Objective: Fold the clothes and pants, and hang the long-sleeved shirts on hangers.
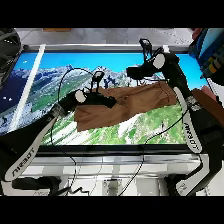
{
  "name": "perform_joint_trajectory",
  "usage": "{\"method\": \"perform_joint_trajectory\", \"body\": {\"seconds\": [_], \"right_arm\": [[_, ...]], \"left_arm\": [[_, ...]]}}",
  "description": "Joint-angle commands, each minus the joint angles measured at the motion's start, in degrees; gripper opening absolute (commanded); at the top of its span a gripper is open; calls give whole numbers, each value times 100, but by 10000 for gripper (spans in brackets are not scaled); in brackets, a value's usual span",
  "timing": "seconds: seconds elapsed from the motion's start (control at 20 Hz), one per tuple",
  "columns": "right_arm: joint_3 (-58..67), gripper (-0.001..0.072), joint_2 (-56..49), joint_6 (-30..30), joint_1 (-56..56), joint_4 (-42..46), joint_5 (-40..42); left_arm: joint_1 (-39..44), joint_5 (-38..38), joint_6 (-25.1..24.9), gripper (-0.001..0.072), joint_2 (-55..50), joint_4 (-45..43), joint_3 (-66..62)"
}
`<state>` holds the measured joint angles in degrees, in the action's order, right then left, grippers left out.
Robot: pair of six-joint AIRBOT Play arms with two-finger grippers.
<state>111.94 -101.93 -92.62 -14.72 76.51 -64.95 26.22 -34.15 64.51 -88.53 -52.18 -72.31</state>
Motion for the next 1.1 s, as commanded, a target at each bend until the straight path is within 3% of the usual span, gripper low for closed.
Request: {"method": "perform_joint_trajectory", "body": {"seconds": [0.0,0.1,0.15,0.35,0.45,0.5,0.6,0.8,0.95,1.0,1.05], "right_arm": [[2,30,22,76,46,63,-149],[2,31,22,76,46,68,-149],[2,30,22,76,46,68,-151],[2,30,22,79,44,94,-153],[2,30,22,79,46,111,-149],[2,31,22,79,44,116,-149],[2,30,22,79,44,116,-149],[2,31,22,76,39,109,-216],[2,30,22,76,39,111,-269],[2,31,22,76,39,114,-258],[2,31,20,76,39,116,-251]], "left_arm": [[-514,-608,332,694,365,-122,-4],[-1204,-1362,1040,614,675,-802,0],[-1587,-1738,1193,614,767,-1187,24],[-2918,-2455,1209,618,907,-1051,741],[-3241,-2149,1001,625,876,-472,1353],[-3281,-1963,774,660,850,-138,1646],[-3206,-1696,256,662,686,356,1974],[-2865,-1202,184,661,66,1067,2000],[-2621,-1067,-516,660,-238,1969,1996],[-2546,-1021,-629,646,-291,2168,1996],[-2474,-927,-697,566,-328,2304,1996]]}}
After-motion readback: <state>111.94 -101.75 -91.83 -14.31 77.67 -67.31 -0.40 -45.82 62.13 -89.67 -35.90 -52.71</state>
